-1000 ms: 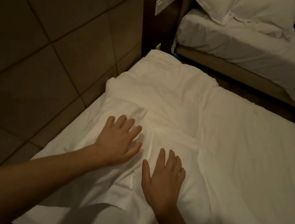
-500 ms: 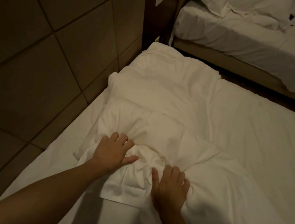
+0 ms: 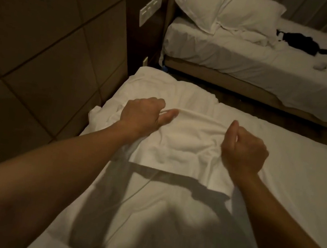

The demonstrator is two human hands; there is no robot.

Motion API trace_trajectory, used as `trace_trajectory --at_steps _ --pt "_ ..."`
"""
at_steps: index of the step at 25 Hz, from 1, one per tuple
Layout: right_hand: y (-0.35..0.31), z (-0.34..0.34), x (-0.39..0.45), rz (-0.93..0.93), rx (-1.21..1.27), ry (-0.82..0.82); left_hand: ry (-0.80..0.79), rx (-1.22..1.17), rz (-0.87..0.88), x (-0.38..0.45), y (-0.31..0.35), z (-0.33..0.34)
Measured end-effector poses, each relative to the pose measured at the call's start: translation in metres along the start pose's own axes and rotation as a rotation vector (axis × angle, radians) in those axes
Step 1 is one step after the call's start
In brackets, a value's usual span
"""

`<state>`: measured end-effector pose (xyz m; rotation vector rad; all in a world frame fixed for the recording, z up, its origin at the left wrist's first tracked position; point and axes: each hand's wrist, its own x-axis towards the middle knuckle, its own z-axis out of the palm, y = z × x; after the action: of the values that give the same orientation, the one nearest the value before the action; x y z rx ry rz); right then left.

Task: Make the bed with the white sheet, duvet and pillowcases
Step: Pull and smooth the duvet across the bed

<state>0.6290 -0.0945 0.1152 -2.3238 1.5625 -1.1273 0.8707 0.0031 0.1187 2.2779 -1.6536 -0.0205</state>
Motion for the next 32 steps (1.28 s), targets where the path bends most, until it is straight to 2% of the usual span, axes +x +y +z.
trace_trajectory --at_steps 2,5,9,11,16,19,21,23,26,27,28,30,31,32 --pt "0.011 0.017 0.039 -0.047 -0.031 -0.018 -0.002 -0.018 -0.016 0.034 0.001 0.014" --pt "0.035 0.068 0.053 -0.080 -0.103 -0.110 -0.078 0.044 -0.022 0.071 -0.017 0.056" --pt "0.080 0.161 0.019 -0.059 -0.244 -0.231 -0.192 0.181 -0.040 0.090 -0.053 0.145" --pt "0.103 0.202 0.001 -0.074 -0.266 -0.256 -0.222 0.203 -0.059 0.094 -0.068 0.194" --pt "0.160 0.279 -0.024 -0.057 -0.405 -0.471 -0.279 0.216 -0.099 0.101 -0.086 0.288" --pt "0.177 0.306 -0.034 -0.079 -0.385 -0.395 -0.259 0.222 -0.120 0.105 -0.091 0.316" --pt "0.177 0.311 -0.034 -0.063 -0.344 -0.358 -0.239 0.234 -0.135 0.107 -0.091 0.321" --pt "0.174 0.310 -0.030 -0.052 -0.349 -0.406 -0.226 0.231 -0.154 0.109 -0.092 0.317" --pt "0.164 0.289 -0.024 -0.042 -0.447 -0.614 -0.181 0.119 -0.186 0.099 -0.091 0.297" --pt "0.157 0.279 -0.021 0.025 -0.423 -0.669 -0.150 0.054 -0.198 0.093 -0.088 0.287" --pt "0.145 0.265 -0.018 0.147 -0.339 -0.685 -0.092 -0.026 -0.214 0.089 -0.084 0.273" --pt "0.102 0.238 -0.031 0.370 -0.054 -0.608 0.088 -0.190 -0.281 0.078 -0.079 0.234" --pt "0.080 0.223 -0.044 0.349 0.043 -0.582 0.153 -0.228 -0.312 0.072 -0.076 0.215" --pt "0.055 0.205 -0.067 0.252 0.073 -0.615 0.176 -0.227 -0.342 0.058 -0.075 0.194"
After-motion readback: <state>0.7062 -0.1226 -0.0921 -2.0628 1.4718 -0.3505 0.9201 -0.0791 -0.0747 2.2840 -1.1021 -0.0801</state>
